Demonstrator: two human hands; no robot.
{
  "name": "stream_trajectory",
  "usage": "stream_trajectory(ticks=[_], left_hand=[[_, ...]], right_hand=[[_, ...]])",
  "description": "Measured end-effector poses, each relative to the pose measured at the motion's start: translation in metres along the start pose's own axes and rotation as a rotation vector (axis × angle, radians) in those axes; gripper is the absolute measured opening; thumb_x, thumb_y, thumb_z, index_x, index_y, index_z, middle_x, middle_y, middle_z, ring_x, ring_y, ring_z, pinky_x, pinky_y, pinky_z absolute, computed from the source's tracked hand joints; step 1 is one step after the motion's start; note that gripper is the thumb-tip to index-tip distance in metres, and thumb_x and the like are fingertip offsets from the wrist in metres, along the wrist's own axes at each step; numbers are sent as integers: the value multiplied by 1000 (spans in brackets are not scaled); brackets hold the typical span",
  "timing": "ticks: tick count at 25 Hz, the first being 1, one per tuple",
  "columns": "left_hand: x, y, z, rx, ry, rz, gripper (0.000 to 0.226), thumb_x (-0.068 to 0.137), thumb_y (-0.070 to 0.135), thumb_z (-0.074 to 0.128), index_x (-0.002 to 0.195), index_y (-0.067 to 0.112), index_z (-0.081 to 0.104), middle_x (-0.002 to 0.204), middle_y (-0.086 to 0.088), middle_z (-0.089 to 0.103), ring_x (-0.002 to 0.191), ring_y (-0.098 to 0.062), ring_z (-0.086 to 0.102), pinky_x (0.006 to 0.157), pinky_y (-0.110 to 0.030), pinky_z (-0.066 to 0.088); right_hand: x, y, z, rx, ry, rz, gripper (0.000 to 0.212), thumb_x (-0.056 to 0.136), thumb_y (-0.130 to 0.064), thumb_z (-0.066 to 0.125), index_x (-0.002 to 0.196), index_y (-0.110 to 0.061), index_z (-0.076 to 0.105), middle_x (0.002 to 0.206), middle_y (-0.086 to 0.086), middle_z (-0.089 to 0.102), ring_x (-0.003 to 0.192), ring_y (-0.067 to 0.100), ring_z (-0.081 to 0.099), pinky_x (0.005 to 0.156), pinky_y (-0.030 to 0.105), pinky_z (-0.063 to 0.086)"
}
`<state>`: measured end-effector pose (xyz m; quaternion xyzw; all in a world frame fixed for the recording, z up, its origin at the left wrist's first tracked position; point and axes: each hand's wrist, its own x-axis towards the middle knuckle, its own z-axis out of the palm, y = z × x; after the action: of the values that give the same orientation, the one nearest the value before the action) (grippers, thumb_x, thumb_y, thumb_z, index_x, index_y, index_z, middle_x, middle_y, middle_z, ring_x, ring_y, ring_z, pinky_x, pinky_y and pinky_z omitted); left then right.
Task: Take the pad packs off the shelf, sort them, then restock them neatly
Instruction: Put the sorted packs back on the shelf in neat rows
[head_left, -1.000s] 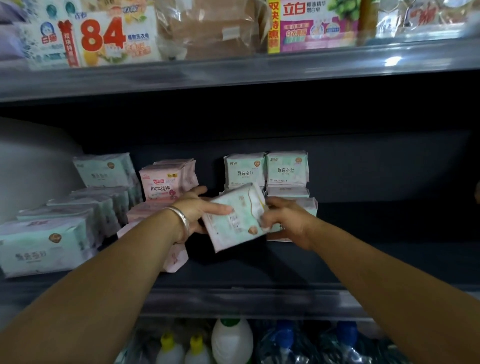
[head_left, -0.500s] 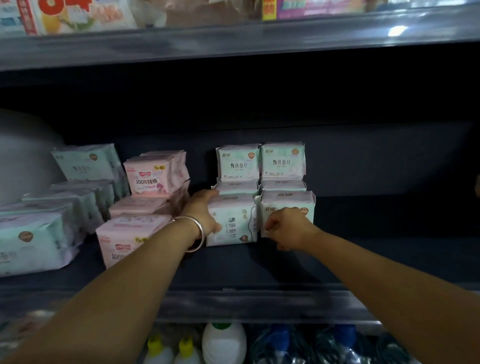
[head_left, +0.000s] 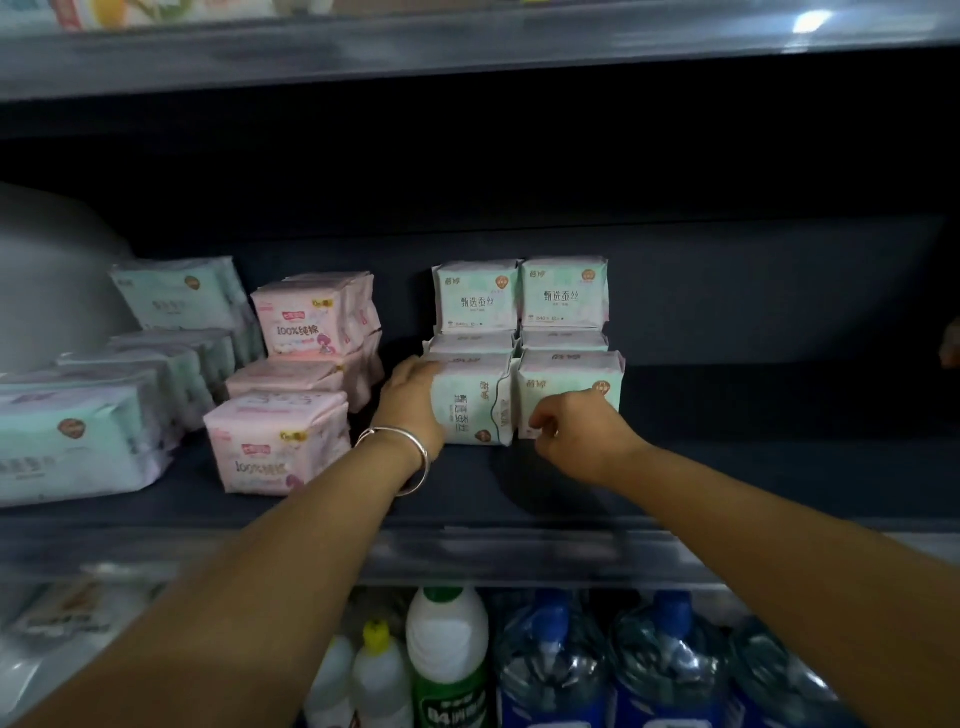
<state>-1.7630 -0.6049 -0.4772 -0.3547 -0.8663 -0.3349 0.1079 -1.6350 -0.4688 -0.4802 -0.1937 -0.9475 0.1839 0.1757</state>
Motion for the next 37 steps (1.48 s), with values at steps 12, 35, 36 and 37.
stream_trajectory(ticks=[12,35,36,37], left_hand=[[-231,-21,3,311,-76,175,40,84,21,62,122,15,51,123,-7,45,116,-27,41,88,-36,32],[-413,-199,211,808,-1024,153,72,75,25,73,134,18,32,135,-3,39,124,-21,39,101,-33,34],[-415,-199,214,820,-1003,158,67,77,20,69,133,18,32,135,-3,39,124,-22,39,101,-33,34],[-417,-200,217,823,-995,158,63,79,18,66,132,18,33,135,-4,40,124,-23,39,101,-34,33]], right_hand=[[-197,-26,71,-314,92,-228,46,86,-11,53,132,-10,48,149,10,30,132,31,28,98,41,26],[-319,71,362,-489,-808,-134,90,75,-41,72,143,-8,23,139,13,35,125,28,36,106,40,30],[-321,70,367,-515,-802,-132,89,76,-38,72,143,-6,22,139,14,35,125,28,36,107,40,29],[-323,70,371,-528,-789,-134,87,77,-36,72,142,-5,23,138,14,36,124,28,37,107,40,29]])
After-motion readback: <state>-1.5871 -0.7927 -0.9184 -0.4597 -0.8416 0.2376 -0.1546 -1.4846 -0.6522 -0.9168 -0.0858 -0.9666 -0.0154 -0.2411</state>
